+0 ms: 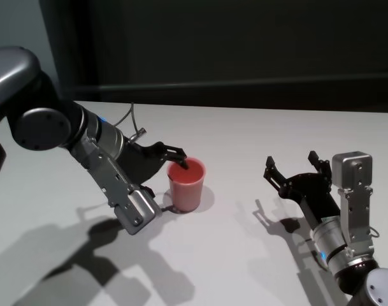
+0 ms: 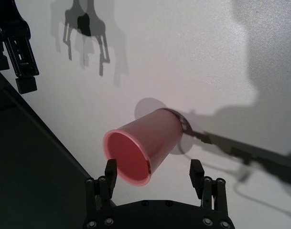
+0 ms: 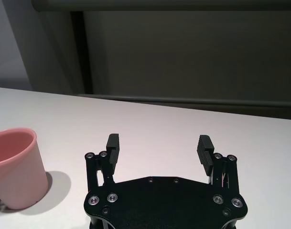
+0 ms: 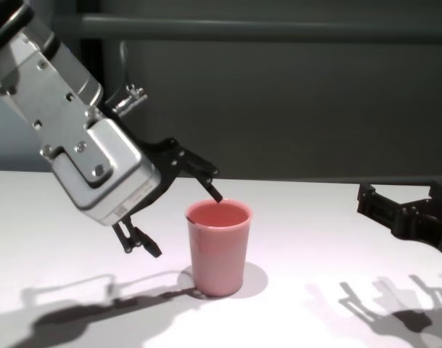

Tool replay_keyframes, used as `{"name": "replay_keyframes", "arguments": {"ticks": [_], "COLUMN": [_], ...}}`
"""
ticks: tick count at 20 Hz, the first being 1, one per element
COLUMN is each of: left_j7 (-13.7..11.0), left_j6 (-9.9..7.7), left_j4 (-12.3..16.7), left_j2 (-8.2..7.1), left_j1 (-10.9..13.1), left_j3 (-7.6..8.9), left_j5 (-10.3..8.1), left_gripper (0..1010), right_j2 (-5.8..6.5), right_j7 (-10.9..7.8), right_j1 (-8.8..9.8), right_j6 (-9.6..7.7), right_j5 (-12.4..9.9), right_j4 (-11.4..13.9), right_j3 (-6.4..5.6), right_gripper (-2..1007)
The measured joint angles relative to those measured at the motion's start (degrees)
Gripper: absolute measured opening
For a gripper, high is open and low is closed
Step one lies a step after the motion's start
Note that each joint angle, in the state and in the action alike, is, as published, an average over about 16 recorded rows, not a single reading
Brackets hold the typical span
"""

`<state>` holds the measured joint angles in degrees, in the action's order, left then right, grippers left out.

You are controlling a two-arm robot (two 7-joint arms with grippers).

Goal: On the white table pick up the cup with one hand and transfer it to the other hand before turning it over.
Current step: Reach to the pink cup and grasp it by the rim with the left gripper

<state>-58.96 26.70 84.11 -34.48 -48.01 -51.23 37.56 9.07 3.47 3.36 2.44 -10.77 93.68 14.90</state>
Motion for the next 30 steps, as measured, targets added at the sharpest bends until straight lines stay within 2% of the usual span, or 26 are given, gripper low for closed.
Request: {"name": "replay_keyframes", "arguments": {"ticks": [12,21,30], "left_j7": [-0.47,-1.33,-2.62], "left_j6": [1.08,1.71,2.55], "left_j4": [-4.80,-7.96,-9.95], "left_j2": [3.25,5.01,6.53], "left_j1": [-2.86,-5.09,-7.31], "left_j3": [-3.60,-6.03,-8.64], "left_j5": [1.36,2.31,3.17], "left_gripper": [1001,1001,1001], "right_j2": [0.00,0.00,0.00], "right_j7": [0.00,0.00,0.00], "right_j1": [0.00,0.00,0.00], "right_j6": [0.00,0.00,0.00], "right_j5": [0.00,0.00,0.00], "right_j4": [0.00,0.00,0.00], "right_j3": [0.00,0.00,0.00], "right_gripper": [1002,1002,1002]}}
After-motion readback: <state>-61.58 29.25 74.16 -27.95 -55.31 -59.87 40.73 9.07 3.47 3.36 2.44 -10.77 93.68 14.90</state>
